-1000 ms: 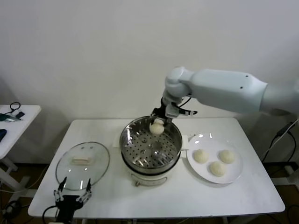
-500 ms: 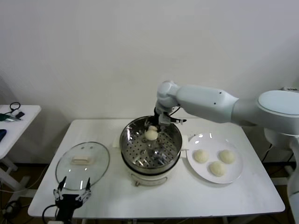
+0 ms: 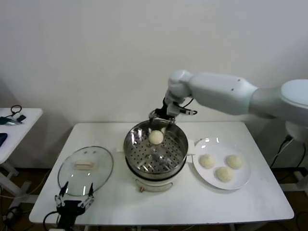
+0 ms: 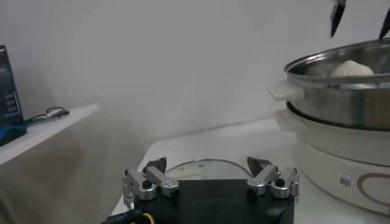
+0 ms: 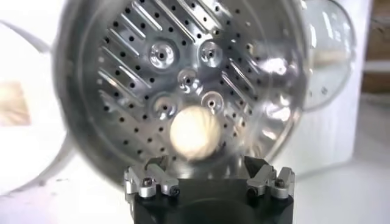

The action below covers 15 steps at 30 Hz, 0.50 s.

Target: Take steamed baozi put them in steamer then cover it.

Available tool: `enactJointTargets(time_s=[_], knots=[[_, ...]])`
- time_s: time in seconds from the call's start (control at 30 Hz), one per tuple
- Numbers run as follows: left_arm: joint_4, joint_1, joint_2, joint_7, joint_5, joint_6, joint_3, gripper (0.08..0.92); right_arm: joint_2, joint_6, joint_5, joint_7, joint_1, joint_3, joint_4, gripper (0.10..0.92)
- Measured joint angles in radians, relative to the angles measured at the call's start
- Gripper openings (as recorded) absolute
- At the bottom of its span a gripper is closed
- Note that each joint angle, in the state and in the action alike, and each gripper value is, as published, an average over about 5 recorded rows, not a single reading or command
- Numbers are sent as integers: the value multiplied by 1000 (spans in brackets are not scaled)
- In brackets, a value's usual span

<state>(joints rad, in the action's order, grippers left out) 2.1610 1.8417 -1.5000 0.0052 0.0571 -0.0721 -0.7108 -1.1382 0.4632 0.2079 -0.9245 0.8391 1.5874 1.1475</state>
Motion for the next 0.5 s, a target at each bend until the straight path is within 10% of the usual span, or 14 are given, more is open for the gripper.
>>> enactJointTargets(time_s=[0.5], knots=[[3,1,3,1,3,8,4,823,389,-540,256,27,-33,149,232,823]])
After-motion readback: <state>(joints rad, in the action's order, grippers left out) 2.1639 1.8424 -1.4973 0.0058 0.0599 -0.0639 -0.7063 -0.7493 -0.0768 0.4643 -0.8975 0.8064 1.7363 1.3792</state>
